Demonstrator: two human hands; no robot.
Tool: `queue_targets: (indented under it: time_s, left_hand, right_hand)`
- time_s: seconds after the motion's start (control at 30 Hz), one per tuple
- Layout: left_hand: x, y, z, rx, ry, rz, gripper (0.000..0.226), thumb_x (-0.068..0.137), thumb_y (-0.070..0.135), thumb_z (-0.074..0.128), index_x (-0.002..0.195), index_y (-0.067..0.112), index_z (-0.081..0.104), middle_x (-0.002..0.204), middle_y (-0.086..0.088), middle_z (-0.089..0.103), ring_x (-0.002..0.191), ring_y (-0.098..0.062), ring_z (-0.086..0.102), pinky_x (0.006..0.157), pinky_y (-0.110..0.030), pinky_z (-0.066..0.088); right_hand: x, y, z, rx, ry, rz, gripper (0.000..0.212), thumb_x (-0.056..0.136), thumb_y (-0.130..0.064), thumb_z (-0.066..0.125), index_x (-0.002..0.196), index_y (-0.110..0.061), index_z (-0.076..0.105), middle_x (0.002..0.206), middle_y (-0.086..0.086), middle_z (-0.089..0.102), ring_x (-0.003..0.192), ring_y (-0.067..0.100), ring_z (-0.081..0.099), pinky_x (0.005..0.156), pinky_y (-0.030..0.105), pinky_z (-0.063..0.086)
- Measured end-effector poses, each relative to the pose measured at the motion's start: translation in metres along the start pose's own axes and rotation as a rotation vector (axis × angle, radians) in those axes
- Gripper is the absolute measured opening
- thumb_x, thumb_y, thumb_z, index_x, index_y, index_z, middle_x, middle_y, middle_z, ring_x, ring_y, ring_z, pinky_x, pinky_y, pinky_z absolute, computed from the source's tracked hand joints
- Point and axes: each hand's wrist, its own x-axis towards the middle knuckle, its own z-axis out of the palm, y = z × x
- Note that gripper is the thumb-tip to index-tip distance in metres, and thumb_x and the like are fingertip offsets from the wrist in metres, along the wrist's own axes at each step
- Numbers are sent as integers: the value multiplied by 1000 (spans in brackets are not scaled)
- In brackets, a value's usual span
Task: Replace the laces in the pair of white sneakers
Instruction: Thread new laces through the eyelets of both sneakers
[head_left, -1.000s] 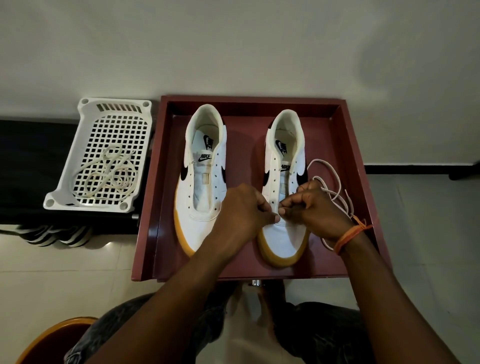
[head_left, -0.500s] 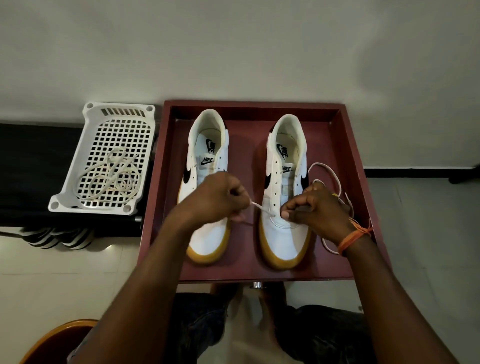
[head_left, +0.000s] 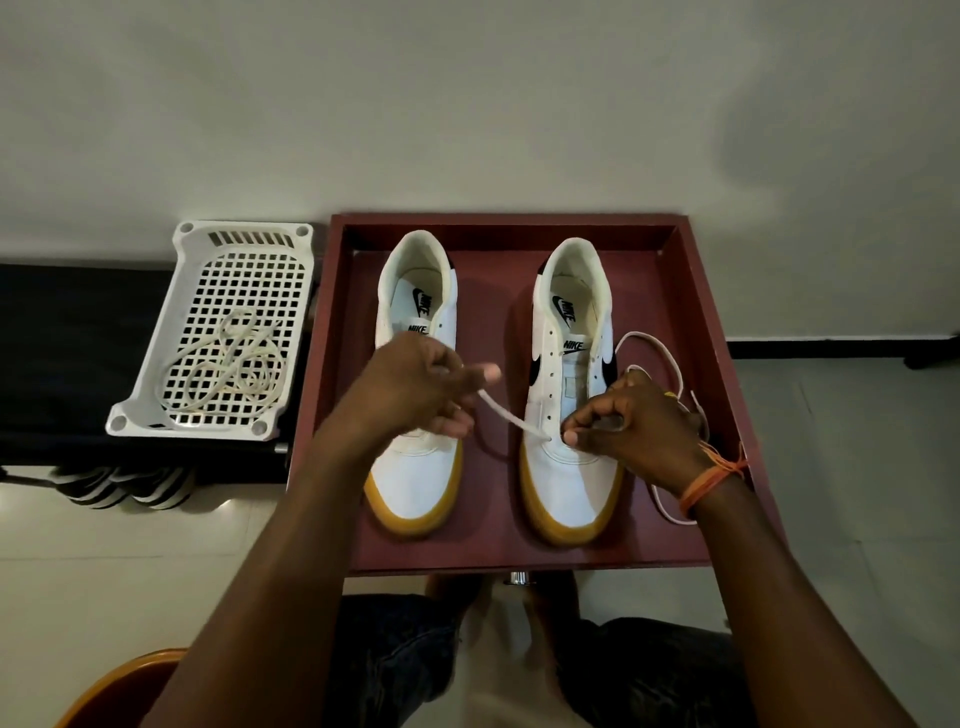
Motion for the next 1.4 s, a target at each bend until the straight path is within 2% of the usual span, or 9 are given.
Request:
queue_targets:
  time_s: [0.17, 0.37, 0.47, 0.63, 0.83, 0.97, 1.23, 1.33, 1.4]
  left_hand:
    - [-19, -10, 41, 212, -168, -318, 56, 84, 57, 67, 77, 1, 66, 59, -13, 70, 47, -24, 68, 38, -21, 47]
    - [-20, -19, 87, -195, 60, -150, 30, 88, 22, 74, 81, -5, 61, 68, -17, 66, 51, -24, 67, 56, -46, 61]
    - [-11, -29, 92, -97, 189, 6, 23, 86, 18, 76, 74, 1, 64, 61, -10, 67, 55, -23, 67, 62, -50, 61]
    - [-8, -25, 86, -51, 283, 169, 23, 86, 17, 74, 68, 5, 67, 63, -2, 69, 62, -13, 68, 68, -37, 58]
    - [3, 3, 28, -238, 541, 363, 17, 90, 21, 68, 75, 13, 70, 73, -1, 74, 70, -20, 73, 76, -46, 60]
    - [0, 8, -13, -458, 703, 434, 17, 94, 16, 65, 83, 4, 68, 76, -16, 72, 53, -12, 66, 51, -21, 49]
    - [8, -1, 14, -188, 447, 267, 31, 88, 39, 70, 87, 7, 68, 78, -13, 71, 71, -28, 71, 72, -46, 61]
    - [5, -2, 31, 83, 441, 260, 31, 84, 43, 73, 81, 14, 62, 76, -6, 66, 70, -22, 65, 74, -37, 57]
    - [2, 0, 38, 119, 393, 288, 21, 86, 33, 74, 85, 35, 53, 80, 13, 55, 79, -13, 56, 77, -28, 50]
  right_hand:
    - [-1, -2, 0, -13, 6, 24, 9, 78, -30, 80, 87, -27, 79, 84, -12, 52, 97, 12, 44, 68, 11, 29]
    - [-1, -4, 0, -32, 1, 43, 9, 78, -30, 80, 87, -27, 79, 84, -11, 48, 95, 11, 43, 64, 9, 27]
    - [-1, -2, 1, -36, 3, 44, 10, 79, -29, 80, 88, -26, 79, 84, -12, 47, 93, 9, 42, 64, 8, 26]
    - [2, 2, 4, -24, 7, 20, 7, 76, -33, 81, 83, -33, 77, 93, 1, 59, 93, 11, 43, 67, 14, 28]
    - [1, 2, 4, 35, 15, 21, 8, 76, -33, 81, 80, -37, 76, 91, -3, 56, 92, 11, 46, 76, 27, 38]
    - [4, 7, 8, 19, 10, 12, 7, 75, -37, 81, 76, -40, 75, 95, 1, 63, 93, 10, 45, 75, 24, 36]
    - [2, 7, 6, 2, 6, 10, 7, 76, -35, 80, 82, -35, 77, 91, -5, 64, 96, 10, 43, 73, 23, 33]
    - [3, 6, 5, -10, 3, 15, 7, 77, -35, 80, 84, -34, 78, 92, -5, 63, 97, 10, 43, 70, 16, 31]
    - [3, 6, 5, -12, 3, 13, 8, 77, -34, 80, 85, -33, 78, 90, -8, 61, 97, 10, 43, 70, 15, 31]
